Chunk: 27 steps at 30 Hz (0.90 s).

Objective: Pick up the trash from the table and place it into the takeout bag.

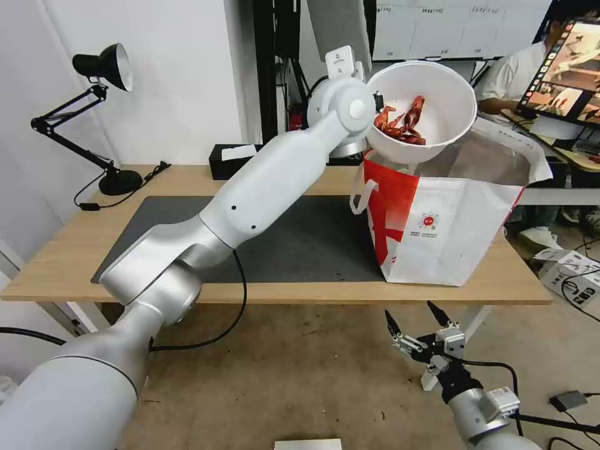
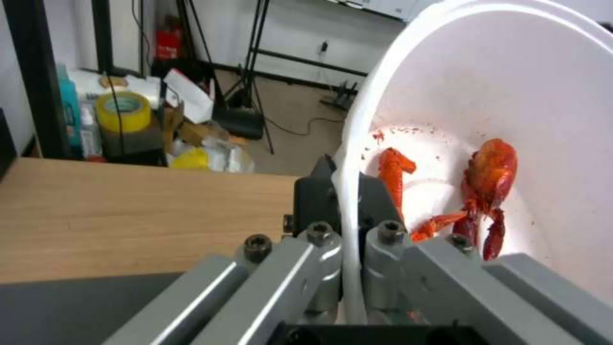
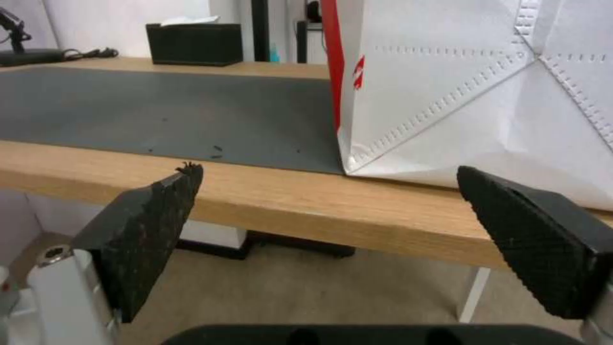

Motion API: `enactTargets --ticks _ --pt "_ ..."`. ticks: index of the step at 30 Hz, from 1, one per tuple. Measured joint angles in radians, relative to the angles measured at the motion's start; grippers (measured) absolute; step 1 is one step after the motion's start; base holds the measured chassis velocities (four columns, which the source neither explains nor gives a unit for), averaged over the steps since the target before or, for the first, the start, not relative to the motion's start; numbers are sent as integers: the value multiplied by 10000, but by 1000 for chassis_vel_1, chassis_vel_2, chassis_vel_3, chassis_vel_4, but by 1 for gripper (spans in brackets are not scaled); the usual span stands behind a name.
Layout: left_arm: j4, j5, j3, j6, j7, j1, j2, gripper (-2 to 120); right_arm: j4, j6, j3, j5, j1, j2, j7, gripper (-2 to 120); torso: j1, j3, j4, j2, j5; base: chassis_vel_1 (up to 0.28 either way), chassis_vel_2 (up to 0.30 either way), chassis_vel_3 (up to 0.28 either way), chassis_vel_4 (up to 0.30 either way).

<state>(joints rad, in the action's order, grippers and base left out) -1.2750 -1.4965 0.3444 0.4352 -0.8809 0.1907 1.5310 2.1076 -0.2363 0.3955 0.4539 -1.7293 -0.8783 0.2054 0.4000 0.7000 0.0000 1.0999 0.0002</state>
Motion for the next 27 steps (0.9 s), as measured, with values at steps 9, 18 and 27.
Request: enactTargets --ticks 9,18,27 --pt "-52 500 438 -167 129 -63 -58 0 0 0 0 0 0 0 0 100 0 0 1 0 -1 0 0 0 0" --pt "-492 2575 1902 -727 1142 -443 -552 0 0 0 0 0 0 0 0 100 0 0 -1 0 -2 0 0 0 0" --pt "-1121 1740 2042 -135 1484 -445 -1070 0 0 0 0 0 0 0 0 100 0 0 0 -1 -3 0 0 0 0"
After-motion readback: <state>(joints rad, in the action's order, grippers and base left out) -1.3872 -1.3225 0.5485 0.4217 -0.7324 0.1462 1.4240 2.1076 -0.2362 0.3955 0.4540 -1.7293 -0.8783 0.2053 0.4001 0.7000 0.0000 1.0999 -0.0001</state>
